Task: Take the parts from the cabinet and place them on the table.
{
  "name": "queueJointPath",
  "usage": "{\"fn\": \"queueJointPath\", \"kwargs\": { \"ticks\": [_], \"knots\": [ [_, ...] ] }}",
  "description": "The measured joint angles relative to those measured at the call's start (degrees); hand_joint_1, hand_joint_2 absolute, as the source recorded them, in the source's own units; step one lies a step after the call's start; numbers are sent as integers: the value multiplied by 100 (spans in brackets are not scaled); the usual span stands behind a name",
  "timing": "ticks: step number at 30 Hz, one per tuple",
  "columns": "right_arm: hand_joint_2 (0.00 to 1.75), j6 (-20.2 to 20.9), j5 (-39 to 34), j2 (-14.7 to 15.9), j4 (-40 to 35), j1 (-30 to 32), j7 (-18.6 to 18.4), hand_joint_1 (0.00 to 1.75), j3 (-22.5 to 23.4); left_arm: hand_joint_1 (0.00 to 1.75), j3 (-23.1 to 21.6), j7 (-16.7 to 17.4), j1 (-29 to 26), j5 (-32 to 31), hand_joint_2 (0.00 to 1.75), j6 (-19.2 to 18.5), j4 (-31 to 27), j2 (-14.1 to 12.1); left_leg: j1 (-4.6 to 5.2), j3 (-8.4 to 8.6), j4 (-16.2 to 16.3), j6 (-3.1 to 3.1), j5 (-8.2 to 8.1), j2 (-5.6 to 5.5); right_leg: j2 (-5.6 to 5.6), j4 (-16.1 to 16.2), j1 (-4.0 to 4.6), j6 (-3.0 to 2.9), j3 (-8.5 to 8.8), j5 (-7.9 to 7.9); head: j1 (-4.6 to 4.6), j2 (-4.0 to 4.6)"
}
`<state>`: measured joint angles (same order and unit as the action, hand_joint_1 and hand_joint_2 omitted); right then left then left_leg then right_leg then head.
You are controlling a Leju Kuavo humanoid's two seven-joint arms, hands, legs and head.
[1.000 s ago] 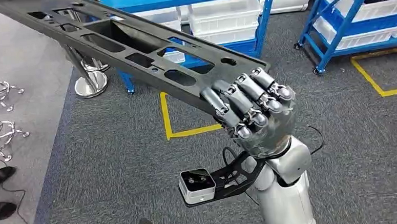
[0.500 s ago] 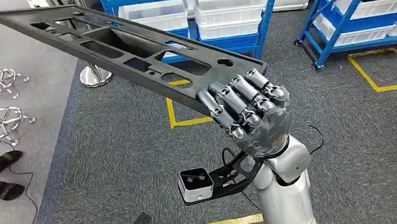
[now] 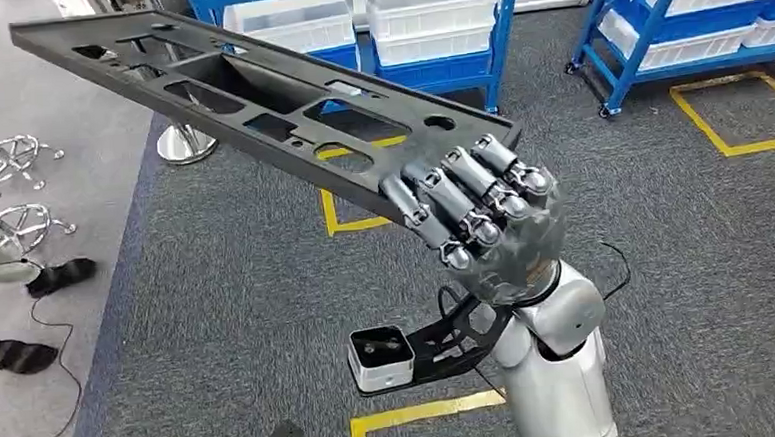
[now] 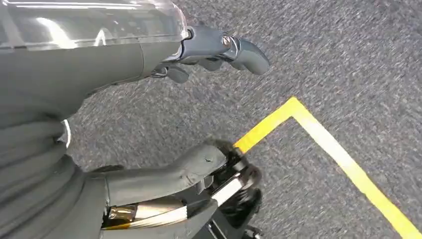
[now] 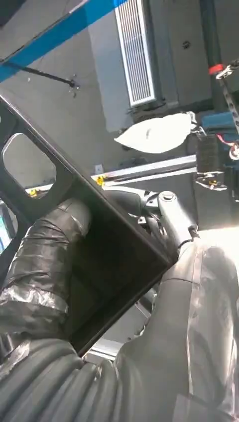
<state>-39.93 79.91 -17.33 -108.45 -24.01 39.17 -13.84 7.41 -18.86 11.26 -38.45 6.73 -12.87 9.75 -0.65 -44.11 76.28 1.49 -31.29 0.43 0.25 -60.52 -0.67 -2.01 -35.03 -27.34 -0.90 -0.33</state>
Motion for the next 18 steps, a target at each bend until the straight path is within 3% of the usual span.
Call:
{"fn": "queueJointPath", "kwargs": {
  "ticks": [1, 3, 4, 5, 6, 8, 9, 10, 11, 12, 14, 15, 16, 18],
  "knots": [
    [175, 0, 20, 7, 9, 2, -7, 175, -9, 0, 0, -20, 1, -2, 175, -7, 0, 0, 1, 132, -84, -13, 172, -2, -1, -1, 5, 6, -59, 47, 0, 0],
    [175, 0, 63, 24, 20, -1, -61, 175, -37, 0, 0, -28, 13, -11, 175, -15, 0, 0, 10, 744, -900, -87, 479, -9, -12, -1, 14, 19, -140, 126, 0, 0],
    [175, 0, 66, 26, 22, -3, -87, 175, -53, 0, 0, -28, 29, -17, 175, -15, 0, 0, 32, 1115, -1431, -141, 469, -17, -10, -1, 10, 28, -148, 156, 0, 0],
    [175, 0, 70, 41, 22, -7, -113, 175, -74, 0, 0, -30, 45, -30, 175, -15, -2, 0, 60, 1303, -1736, -179, 318, -18, -6, 9, 16, 65, -175, 182, 2, 0],
    [175, 0, 90, 55, 30, -8, -155, 175, -100, 0, 0, -39, 66, -55, 175, -17, 0, 0, 89, 1328, -1818, -183, 316, -22, 3, 26, -7, 105, -176, 220, 0, 0],
    [175, 0, 133, 107, 44, -8, -269, 175, -166, 0, 0, -46, 64, -77, 175, -50, 0, 11, 133, 1298, -1854, -262, 360, -23, 5, 78, -34, 175, -166, 286, -2, 0],
    [175, 0, 151, 140, 44, -2, -325, 175, -190, 0, 0, -42, 60, -89, 175, -57, 0, 11, 121, 1344, -1973, -332, 442, -19, 2, 104, -32, 212, -156, 305, 0, 0],
    [175, 0, 160, 197, 46, 2, -374, 175, -201, 0, 0, -37, 61, -116, 175, -59, 0, 28, 85, 1385, -2072, -347, 529, 12, -2, 29, -27, 212, -181, 233, 2, 0],
    [175, 0, 157, 253, 46, -11, -422, 175, -229, 0, 0, -24, 72, -122, 175, -61, 0, 33, 88, 1360, -2100, -387, 556, 13, -12, -177, -21, 214, -275, 19, 4, 0],
    [175, -2, 144, 301, 46, -4, -465, 175, -245, 0, 0, -13, 77, -135, 175, -61, 0, 37, 88, 1322, -2089, -429, 585, 16, -22, -578, -23, 224, -449, -246, 2, 0],
    [175, 0, 142, 385, 46, 40, -533, 175, -269, 0, 0, -13, 67, -175, 175, -74, 0, 46, 97, 1255, -2056, -429, 599, 26, -27, -1392, -24, 260, -779, -603, 2, 0],
    [175, 0, 142, 424, 46, 57, -551, 175, -271, 0, 0, -13, 68, -179, 175, -74, 0, 46, 95, 1214, -2017, -423, 602, 31, -24, -1528, -28, 279, -815, -595, 2, 0],
    [175, 0, 138, 463, 46, 67, -555, 175, -275, 0, 0, -13, 72, -179, 175, -74, 0, 46, 88, 1175, -1964, -418, 601, 42, -20, -1385, -43, 297, -714, -463, 2, 0],
    [175, -2, 133, 500, 37, 68, -555, 175, -280, 0, 0, -13, 76, -188, 175, -74, 0, 48, 65, 1102, -1839, -374, 554, 92, 39, -623, -74, 324, -265, -65, 2, 0]
  ]
}}
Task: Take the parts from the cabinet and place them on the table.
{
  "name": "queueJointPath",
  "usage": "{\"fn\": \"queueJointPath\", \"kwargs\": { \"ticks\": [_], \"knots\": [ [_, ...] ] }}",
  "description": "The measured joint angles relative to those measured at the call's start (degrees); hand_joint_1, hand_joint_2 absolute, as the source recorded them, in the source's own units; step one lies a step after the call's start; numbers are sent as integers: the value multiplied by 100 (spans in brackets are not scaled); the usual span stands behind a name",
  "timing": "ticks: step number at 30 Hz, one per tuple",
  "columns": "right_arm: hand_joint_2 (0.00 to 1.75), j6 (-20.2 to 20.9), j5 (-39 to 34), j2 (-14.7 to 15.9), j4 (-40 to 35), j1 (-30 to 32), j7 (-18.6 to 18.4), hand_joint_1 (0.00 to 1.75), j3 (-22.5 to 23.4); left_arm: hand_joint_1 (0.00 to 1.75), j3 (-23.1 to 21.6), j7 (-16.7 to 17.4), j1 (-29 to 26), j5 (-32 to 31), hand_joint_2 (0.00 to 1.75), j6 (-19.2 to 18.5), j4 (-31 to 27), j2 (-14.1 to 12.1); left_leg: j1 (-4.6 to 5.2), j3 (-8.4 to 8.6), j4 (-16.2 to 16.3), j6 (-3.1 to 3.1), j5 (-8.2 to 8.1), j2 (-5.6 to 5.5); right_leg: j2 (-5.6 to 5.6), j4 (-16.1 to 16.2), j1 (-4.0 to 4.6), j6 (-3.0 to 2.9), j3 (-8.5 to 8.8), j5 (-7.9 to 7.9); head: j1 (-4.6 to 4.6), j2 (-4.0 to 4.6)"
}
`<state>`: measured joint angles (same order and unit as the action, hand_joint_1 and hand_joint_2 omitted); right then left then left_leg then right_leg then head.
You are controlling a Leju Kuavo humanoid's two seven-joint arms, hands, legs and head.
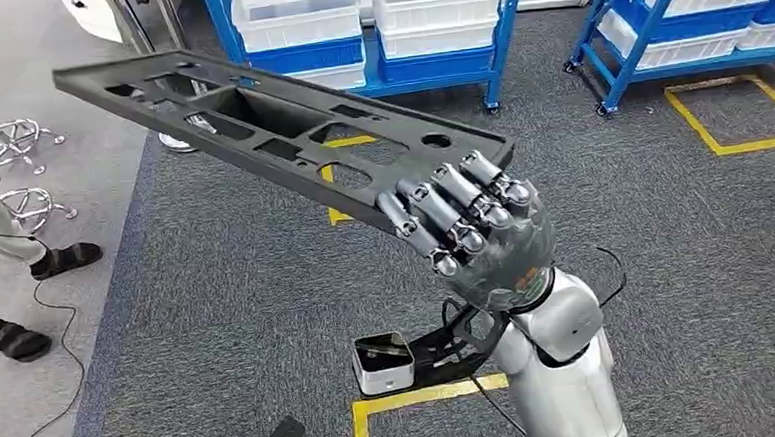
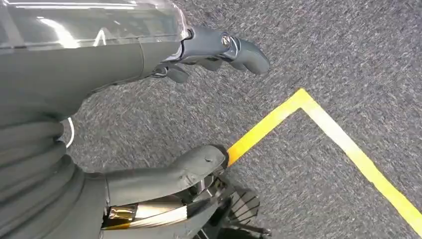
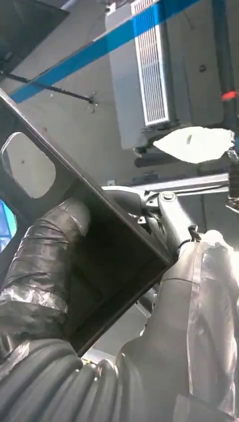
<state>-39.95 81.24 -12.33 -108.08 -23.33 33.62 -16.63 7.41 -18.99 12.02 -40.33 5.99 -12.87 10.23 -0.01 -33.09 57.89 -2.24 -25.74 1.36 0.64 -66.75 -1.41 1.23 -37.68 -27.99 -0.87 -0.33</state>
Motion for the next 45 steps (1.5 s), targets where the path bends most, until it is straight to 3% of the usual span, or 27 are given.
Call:
{"fn": "queueJointPath", "kwargs": {
  "ticks": [1, 2, 3, 6, 7, 10, 12, 13, 15, 16, 17, 22, 24, 25, 27, 28, 29, 31, 32, 33, 34, 37, 38, 40, 42, 43, 45],
  "knots": [
    [175, 0, -7, 2, -4, -3, 2, 175, -5, 0, 0, -4, 3, -9, 175, 2, 0, 0, 1, -46, 114, 47, -52, 35, 187, 419, 0, 13, 201, 63, 2, 0],
    [175, -2, -19, 7, -9, -6, 23, 175, -9, 0, 0, -11, 12, -9, 175, 9, 0, -18, 52, -118, 223, 95, -100, 51, 340, 456, 80, -24, 192, -24, 4, 0],
    [175, -2, -66, 7, -22, 1, 81, 175, -9, 0, 0, -18, 18, -9, 175, 11, -2, -20, 51, -151, 272, 109, -119, 83, 210, 414, 57, -123, 147, -2, -15, 0],
    [175, 0, -188, 0, -22, 10, 339, 175, -9, 0, 0, -17, 76, -9, 175, 37, 0, -53, 40, -145, 291, 138, -134, 236, 62, 427, 62, -210, 109, 45, -9, 0],
    [175, 0, -208, -37, -22, 14, 413, 175, -9, 0, 0, -11, 111, -9, 175, 42, 0, -70, 15, -166, 354, 196, -214, 146, 27, 435, 51, -239, 107, 63, -9, 0],
    [175, 0, -221, -125, -20, 13, 476, 175, -9, 0, 7, -18, 161, 7, 175, 44, 0, -116, -16, -567, 1328, 263, -817, -59, -109, 443, 56, -300, 75, 105, -9, 0],
    [175, 0, -249, -131, -13, 13, 496, 175, -9, 0, 20, -28, 142, 13, 175, 42, 0, -122, -17, -827, 1919, 257, -975, -72, -220, 442, 68, -309, 50, 127, -9, 0],
    [175, 0, -260, -140, -11, 14, 505, 175, -9, 0, 24, -35, 138, 13, 175, 44, 0, -122, -17, -786, 1847, 233, -863, -81, -288, 442, 73, -306, 45, 139, -9, 0],
    [175, 0, -267, -160, -11, 12, 505, 175, -9, 0, 31, -42, 151, 15, 175, 42, 0, -133, -8, -407, 1107, 154, -413, -144, -415, 442, 76, -299, 46, 163, -9, 0],
    [175, 0, -260, -175, -11, 7, 505, 175, -9, 0, 33, -46, 157, 15, 175, 39, 0, -138, -3, -146, 591, 106, -173, -286, -477, 447, 67, -284, 46, 176, -9, 0],
    [175, 0, -256, -186, -11, 4, 505, 175, -9, 0, 37, -50, 156, 15, 175, 35, 0, -146, -5, -19, 325, 89, -238, -565, -510, 469, 52, -257, 38, 200, -9, 0],
    [175, 0, -203, -194, 2, -1, 481, 175, -9, 0, 48, -59, 128, 7, 175, -11, 0, -127, 42, 57, 78, 43, -118, -404, -768, 591, 12, -46, -6, 354, -9, 0],
    [175, 0, -208, -179, -2, -2, 476, 175, 2, 0, 48, -68, 142, -8, 175, -15, 0, -116, 10, 98, -81, -1, -4, -277, -287, 404, 61, -69, -70, 144, 4, 0],
    [175, 0, -223, -177, -2, -12, 481, 175, 4, 0, 48, -72, 131, -9, 175, -17, 0, -107, 25, 73, -83, -38, 11, -197, -158, 44, 60, -69, -223, -127, 2, 0],
    [175, 0, -262, -175, -2, -9, 503, 175, 6, 0, 50, -72, 87, -26, 175, -18, 0, -107, 38, 24, -52, -37, 12, -35, -120, -713, 60, -52, -532, -499, 4, 0],
    [175, 0, -275, -173, -2, -9, 516, 175, 15, 0, 50, -72, 70, -26, 175, -17, 0, -107, 41, -1, -35, -37, 11, 53, -116, -884, 61, -46, -585, -518, 7, 0],
    [175, 0, -278, -168, -2, -7, 535, 175, 26, 0, 50, -72, 65, -26, 175, -18, 0, -105, 41, -25, -11, -36, 9, 132, -101, -807, 60, -37, -517, -422, 9, 0],
    [175, 0, -282, -168, -11, -8, 555, 175, 33, 0, 50, -70, 78, -28, 175, -9, 0, -92, 38, -68, 65, -20, -24, 270, 14, -55, 59, -35, -63, -26, 9, 0],
    [175, 0, -286, -168, -26, -11, 560, 175, 33, 0, 50, -70, 84, -28, 175, -9, 0, -90, 39, -78, 122, 9, -53, 337, 211, 421, 66, -49, 212, 91, 7, 0],
    [175, 0, -291, -170, -35, -20, 562, 175, 33, 0, 52, -70, 86, -28, 175, -2, 0, -92, 88, -109, 153, 46, -77, 378, 369, 514, 155, -74, 241, -13, 9, 0],
    [175, 0, -306, -177, -55, -23, 566, 175, 33, 0, 57, -63, 90, -37, 175, 7, 0, -94, 95, -121, 205, 62, -98, 427, 251, 537, 122, -151, 218, 42, 0, 0],
    [175, 0, -308, -177, -79, -28, 570, 175, 61, 0, 68, -55, 111, -44, 175, 15, 0, -90, 91, -104, 203, 117, -86, 586, 84, 553, 126, -233, 179, 87, 7, 0],
    [175, 0, -308, -177, -100, -29, 570, 175, 63, 0, 70, -55, 127, -44, 175, 15, 0, -92, 70, -147, 237, 177, -146, 461, 46, 566, 92, -269, 183, 111, 4, 0],
    [175, 0, -304, -186, -111, -39, 573, 175, 63, 0, 81, -55, 128, -44, 175, 20, 0, -92, 13, -336, 792, 251, -566, 43, -51, 566, 75, -315, 156, 141, 4, 0],
    [175, 0, -308, -188, -111, -39, 573, 175, 63, 0, 83, -48, 100, -44, 175, 20, 0, -96, -12, -686, 1635, 288, -947, -57, -189, 564, 82, -330, 126, 167, 4, 0],
    [175, 0, -306, -188, -111, -38, 573, 175, 63, 0, 85, -42, 90, -44, 175, 20, 0, -96, -14, -786, 1869, 290, -984, -70, -264, 564, 82, -329, 112, 182, 2, 0],
    [175, 0, -306, -188, -111, -38, 573, 175, 63, 0, 85, -42, 95, -44, 175, 20, 0, -96, -14, -612, 1534, 251, -685, -91, -421, 563, 84, -316, 99, 209, 2, 0]
  ]
}}
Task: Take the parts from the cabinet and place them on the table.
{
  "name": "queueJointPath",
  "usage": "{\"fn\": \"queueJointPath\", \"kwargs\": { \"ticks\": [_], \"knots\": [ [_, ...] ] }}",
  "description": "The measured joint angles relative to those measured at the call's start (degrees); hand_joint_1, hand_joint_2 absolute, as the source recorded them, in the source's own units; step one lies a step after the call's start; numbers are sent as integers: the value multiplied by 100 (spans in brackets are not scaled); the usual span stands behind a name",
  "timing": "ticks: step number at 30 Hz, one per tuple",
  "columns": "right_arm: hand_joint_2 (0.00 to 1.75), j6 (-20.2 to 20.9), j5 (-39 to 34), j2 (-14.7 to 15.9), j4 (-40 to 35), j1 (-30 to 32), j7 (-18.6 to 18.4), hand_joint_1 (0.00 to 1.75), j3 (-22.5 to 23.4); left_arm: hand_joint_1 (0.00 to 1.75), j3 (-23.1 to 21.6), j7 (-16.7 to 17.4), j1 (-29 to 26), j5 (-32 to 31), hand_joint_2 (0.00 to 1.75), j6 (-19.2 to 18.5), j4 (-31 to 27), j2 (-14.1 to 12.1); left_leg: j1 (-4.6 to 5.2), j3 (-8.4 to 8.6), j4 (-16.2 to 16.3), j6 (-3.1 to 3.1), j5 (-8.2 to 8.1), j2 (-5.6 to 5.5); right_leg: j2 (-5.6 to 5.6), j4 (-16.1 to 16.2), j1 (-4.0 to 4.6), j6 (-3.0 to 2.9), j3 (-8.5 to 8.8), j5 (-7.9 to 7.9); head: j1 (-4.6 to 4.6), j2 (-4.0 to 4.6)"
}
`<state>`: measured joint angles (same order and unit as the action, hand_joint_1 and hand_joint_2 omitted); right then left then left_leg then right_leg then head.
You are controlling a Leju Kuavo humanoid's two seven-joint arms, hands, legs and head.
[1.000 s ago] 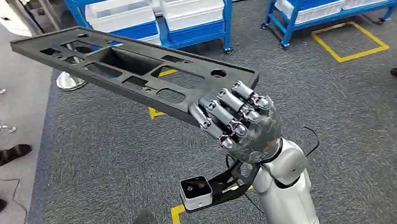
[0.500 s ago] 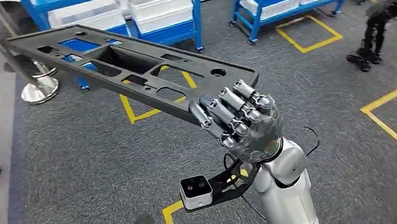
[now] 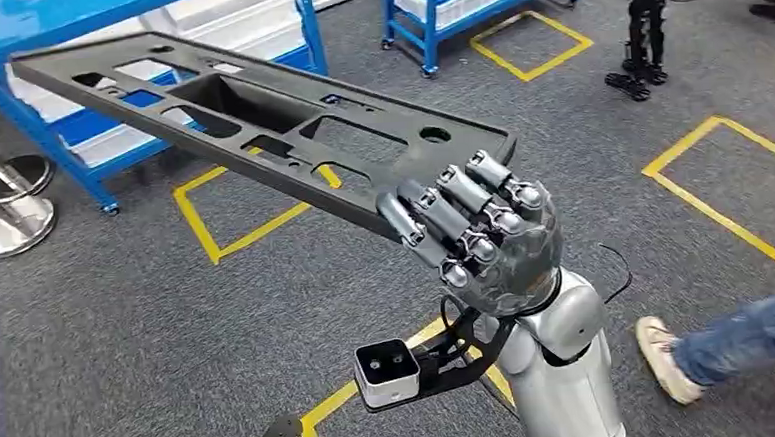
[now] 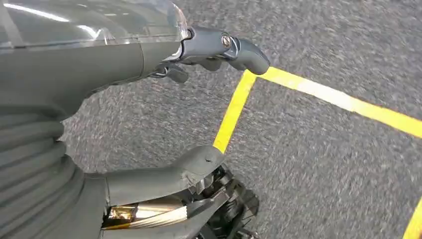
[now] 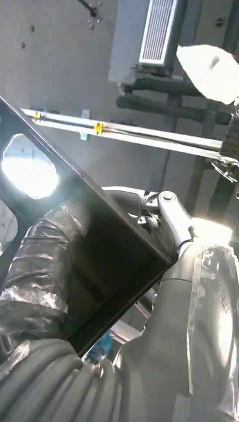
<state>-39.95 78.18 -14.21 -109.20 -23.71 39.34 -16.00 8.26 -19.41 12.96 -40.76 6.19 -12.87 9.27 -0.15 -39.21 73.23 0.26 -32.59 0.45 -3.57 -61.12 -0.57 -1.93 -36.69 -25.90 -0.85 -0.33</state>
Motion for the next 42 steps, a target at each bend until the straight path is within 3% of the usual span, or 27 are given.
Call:
{"fn": "queueJointPath", "kwargs": {
  "ticks": [2, 3, 4, 6, 8, 10, 11, 13, 14, 16, 17, 18, 19, 23, 24, 25, 26, 28, 29, 31, 33, 34, 35, 38, 39, 41, 42],
  "knots": [
    [175, 0, 0, 0, 0, -3, 0, 175, 0, 0, 0, 0, 11, -2, 175, 0, 0, 0, 2, 450, -873, -76, 446, -151, -132, 1, 1, 22, 1, 21, 2, 0],
    [175, 0, 0, -9, 0, -5, 0, 175, 0, 0, 0, 0, 18, -2, 175, 2, 0, -4, 9, 627, -1294, -127, 509, -433, -184, 4, -21, 33, -2, 36, 2, 0],
    [175, 0, -2, -11, 0, -16, 0, 175, 0, 0, 9, 0, 11, -2, 175, 2, 0, -42, -5, 703, -1398, -175, 495, -731, -260, 27, -37, 85, -31, 76, 2, 0],
    [175, -2, -2, -22, -2, -14, 0, 175, 0, 0, 11, 2, 12, -2, 175, 2, 0, -39, 43, 702, -1433, -188, 510, -616, -394, 57, -120, 173, -79, 134, -2, 0],
    [175, -2, -2, -20, -15, -13, 0, 175, 2, 0, 11, 0, 35, -24, 175, 2, 0, -26, 35, 752, -1569, -239, 594, -454, -552, 167, -104, 284, -79, 216, -4, 0],
    [175, 0, -11, -15, -35, -24, 0, 175, 9, 0, 11, 0, 53, -53, 175, 2, 0, -35, -1, 800, -1750, -275, 706, -259, 93, -126, -30, 261, -210, -68, 5, 0],
    [175, -2, -22, -15, -37, -39, 0, 175, 9, 0, 13, 2, 44, -57, 175, -2, 0, -33, 7, 781, -1749, -292, 715, -163, 220, -488, -35, 272, -372, -303, 0, 0],
    [175, -2, -31, -13, -46, -26, 0, 175, 11, 0, 13, 4, 16, -68, 175, -7, 0, -37, 14, 747, -1725, -294, 707, 27, 303, -1269, -40, 298, -705, -670, 2, 0],
    [175, 0, -33, -11, -46, -25, 0, 175, 15, 0, 15, 4, 14, -70, 175, -11, 0, -35, 14, 722, -1706, -293, 705, 124, 317, -1472, -45, 318, -783, -708, 2, 0],
    [175, 0, -33, 2, -46, -23, 0, 175, 28, 0, 15, 2, 32, -87, 175, -11, 0, -28, 4, 674, -1647, -268, 685, 282, 364, -1099, -69, 353, -526, -435, 2, 0],
    [175, 0, -33, 4, -48, -24, 0, 175, 28, 0, 15, 2, 43, -101, 175, -11, 0, -26, -3, 653, -1597, -247, 661, 351, 436, -619, -76, 363, -229, -219, 2, 0],
    [175, 0, -31, 4, -52, -31, 0, 175, 28, 0, 15, 2, 51, -122, 175, -9, 0, -26, -5, 636, -1528, -220, 624, 408, 603, -118, -76, 361, 88, -44, 4, 0],
    [175, 0, -31, 4, -63, -39, -2, 175, 31, 0, 15, 2, 56, -129, 175, -9, 0, -28, 29, 597, -1467, -173, 586, 449, 828, 57, -12, 318, 168, -171, 4, 0],
    [175, 0, -4, 20, -81, -41, -15, 175, 39, 0, 15, -57, 67, -116, 175, -55, 0, -17, 32, 614, -1416, -74, 561, 646, 538, 51, -3, 182, 97, -94, 0, 0],
    [175, 0, 0, 20, -83, -43, -17, 175, 39, 0, 15, -79, 76, -92, 175, -61, 0, -17, 13, 587, -1387, -25, 506, 548, 495, 78, -41, 137, 105, -65, -2, 0],
    [175, 0, 9, 20, -83, -49, -28, 175, 37, 0, 22, -105, 80, -63, 175, -59, 0, -18, -21, 549, -1243, 5, 359, 297, 441, 84, -52, 116, 99, -51, -2, 0],
    [175, 0, 28, 20, -81, -50, -39, 175, 37, 0, 37, -120, 78, -57, 175, -50, 0, -17, -37, 426, -931, 24, 147, 152, 396, 83, -58, 96, 90, -38, -2, 0],
    [175, 0, 39, 22, -81, -49, -90, 175, 37, 0, 52, -142, 45, -48, 175, -11, 0, -17, -48, 28, -22, 61, -271, 38, 255, 79, -53, 80, 70, -28, -2, 0],
    [175, 0, 42, 22, -81, -47, -98, 175, 37, 0, 52, -153, 32, -44, 175, -4, 0, -17, -48, -95, 244, 67, -332, 20, 194, 75, -51, 78, 63, -24, 0, 0],
    [175, 0, 46, 39, -81, -41, -107, 175, 37, 0, 65, -164, 25, -20, 175, 30, 0, -15, -48, -18, 71, 43, -56, 7, 33, 66, -51, 85, 68, -19, 0, 0],
    [175, 0, 52, 44, -81, -44, -127, 175, 37, 0, 94, -175, 37, -2, 175, 83, 0, -17, -50, 434, -901, -16, 491, -141, -123, 66, -53, 99, 81, -10, -2, 0],
    [175, 0, 52, 44, -83, -48, -140, 175, 37, 0, 107, -177, 35, 0, 175, 103, 0, -20, -58, 569, -1261, -52, 558, -448, -169, 67, -78, 113, 71, 0, 0, 0],
    [175, 0, 57, 48, -81, -56, -157, 175, 37, 0, 131, -188, 26, 2, 175, 109, 0, -22, -60, 639, -1353, -69, 557, -525, -251, 60, -61, 159, 40, 24, -2, 0],
    [175, 0, 81, 81, -98, -46, -181, 175, 37, 0, 151, -210, 34, 4, 175, 118, 0, -11, -25, 647, -1417, -106, 525, -389, -425, 126, -115, 294, -33, 112, 0, 0],
    [175, 0, 96, 94, -103, -47, -188, 175, 37, 0, 153, -223, 45, 4, 175, 122, 0, 4, -97, 681, -1552, -175, 592, -299, -394, 118, -77, 331, -40, 98, 0, 0],
    [175, 0, 107, 120, -118, -49, -190, 175, 37, 0, 166, -236, 52, 9, 175, 125, 0, 26, -66, 709, -1606, -251, 633, -154, 165, -221, -38, 349, -189, -197, 2, 0],
    [175, 0, 111, 122, -120, -51, -216, 175, 37, 0, 175, -243, 36, 9, 175, 125, 0, 33, -48, 698, -1605, -263, 631, -68, 252, -645, -39, 357, -378, -440, 9, 0]
  ]
}}
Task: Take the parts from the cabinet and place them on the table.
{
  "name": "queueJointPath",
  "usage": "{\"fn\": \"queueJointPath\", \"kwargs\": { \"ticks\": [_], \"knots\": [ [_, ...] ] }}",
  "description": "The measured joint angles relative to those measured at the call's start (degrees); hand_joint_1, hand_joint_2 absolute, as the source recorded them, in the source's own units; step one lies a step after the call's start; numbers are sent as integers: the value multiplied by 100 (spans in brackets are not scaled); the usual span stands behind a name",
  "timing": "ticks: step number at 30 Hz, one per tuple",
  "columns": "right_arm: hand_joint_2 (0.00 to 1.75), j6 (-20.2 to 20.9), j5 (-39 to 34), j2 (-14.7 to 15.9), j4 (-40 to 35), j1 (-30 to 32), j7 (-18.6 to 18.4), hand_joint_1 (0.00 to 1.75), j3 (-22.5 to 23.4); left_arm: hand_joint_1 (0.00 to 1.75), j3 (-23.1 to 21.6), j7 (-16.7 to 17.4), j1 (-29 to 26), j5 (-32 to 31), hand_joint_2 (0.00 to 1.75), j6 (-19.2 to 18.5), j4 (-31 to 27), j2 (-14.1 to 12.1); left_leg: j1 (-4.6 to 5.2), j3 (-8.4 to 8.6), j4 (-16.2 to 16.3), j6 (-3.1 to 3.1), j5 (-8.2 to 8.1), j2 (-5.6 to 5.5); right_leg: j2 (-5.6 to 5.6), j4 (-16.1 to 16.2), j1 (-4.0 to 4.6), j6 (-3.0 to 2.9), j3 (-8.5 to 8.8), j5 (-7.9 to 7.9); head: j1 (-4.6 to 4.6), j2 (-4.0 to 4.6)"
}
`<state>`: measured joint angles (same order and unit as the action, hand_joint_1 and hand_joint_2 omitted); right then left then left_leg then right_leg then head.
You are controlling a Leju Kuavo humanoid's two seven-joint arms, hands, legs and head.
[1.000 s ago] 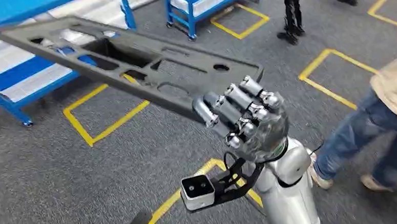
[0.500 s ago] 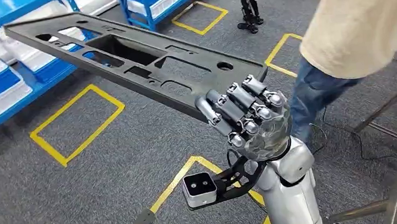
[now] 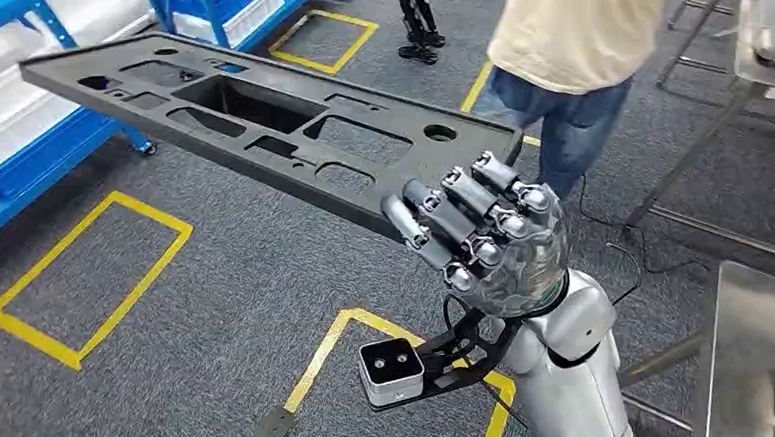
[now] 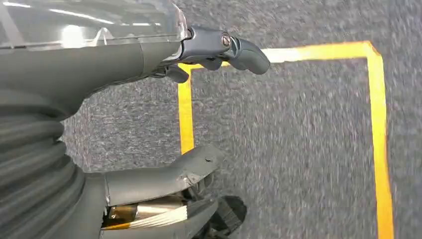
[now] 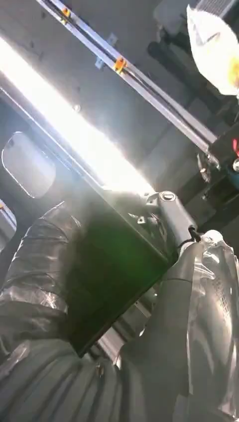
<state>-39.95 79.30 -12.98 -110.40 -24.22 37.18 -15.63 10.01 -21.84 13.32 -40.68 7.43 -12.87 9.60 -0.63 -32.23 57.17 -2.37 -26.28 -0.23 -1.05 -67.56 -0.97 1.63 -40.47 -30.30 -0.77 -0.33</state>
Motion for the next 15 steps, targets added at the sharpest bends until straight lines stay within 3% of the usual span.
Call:
{"fn": "queueJointPath", "kwargs": {
  "ticks": [2, 3, 5, 6, 7, 8, 9, 11, 12, 14, 15],
  "knots": [
    [175, 0, 9, 24, 0, 7, -22, 175, 0, 0, 9, -11, -34, 2, 175, 2, 0, 0, 12, -16, 7, -6, -5, 172, 50, -723, -4, 21, -321, -291, -2, 0],
    [175, 0, 13, 41, 0, 10, -35, 175, 0, 0, 11, -13, -34, 0, 175, 2, 0, 0, 12, -24, 15, -6, -6, 250, 60, -813, -6, 34, -349, -262, -6, 0],
    [175, 0, 24, 65, 0, 13, -42, 175, 0, 0, 11, -13, -26, 2, 175, 2, 0, 11, 11, -29, 47, 8, -31, 394, 120, -298, -14, 38, -39, 99, -4, 0],
    [175, 0, 24, 72, -4, 11, -42, 175, 0, 0, 11, -15, -22, 2, 175, 2, 0, 22, 11, -28, 84, 24, -58, 459, 248, 223, -12, 25, 264, 337, -4, 0],
    [175, 0, 24, 74, -9, 2, -48, 175, 0, 0, 13, -17, -17, 2, 175, 2, 0, 24, 25, -30, 131, 63, -92, 509, 544, 629, 11, -2, 482, 411, -4, 0],
    [175, 0, 26, 74, -9, -13, -59, 175, 0, 0, 15, -28, -16, 2, 175, 13, 0, 24, 75, -60, 194, 108, -135, 558, 659, 738, 111, -33, 511, 346, -4, 0],
    [175, 0, 24, 81, -11, -13, -77, 175, 0, 0, 18, -33, -21, 2, 175, 22, 0, 24, 75, -57, 186, 130, -136, 613, 574, 710, 69, -87, 486, 357, -13, 0],
    [175, 0, 31, 98, -18, -7, -96, 175, 0, 0, 18, -39, -12, 2, 175, 37, 0, 26, 81, -34, 183, 165, -142, 750, 441, 712, 95, -130, 446, 373, -9, 0],
    [175, 0, 33, 103, -26, -7, -107, 175, 0, 0, 18, -44, -1, 0, 175, 37, 0, 35, 69, -34, 198, 196, -166, 779, 363, 748, 69, -182, 447, 406, -7, 0],
    [175, 0, 35, 105, -39, -14, -131, 175, 0, 0, 20, -50, 1, -7, 175, 50, 0, 35, 3, -140, 480, 268, -442, 280, 250, 773, 30, -241, 449, 443, -9, 0],
    [175, 0, 35, 105, -42, -13, -144, 175, 0, 0, 20, -50, -14, -7, 175, 50, 0, 35, -5, -310, 882, 284, -678, 168, 177, 773, 23, -259, 439, 449, -9, 0]
  ]
}}
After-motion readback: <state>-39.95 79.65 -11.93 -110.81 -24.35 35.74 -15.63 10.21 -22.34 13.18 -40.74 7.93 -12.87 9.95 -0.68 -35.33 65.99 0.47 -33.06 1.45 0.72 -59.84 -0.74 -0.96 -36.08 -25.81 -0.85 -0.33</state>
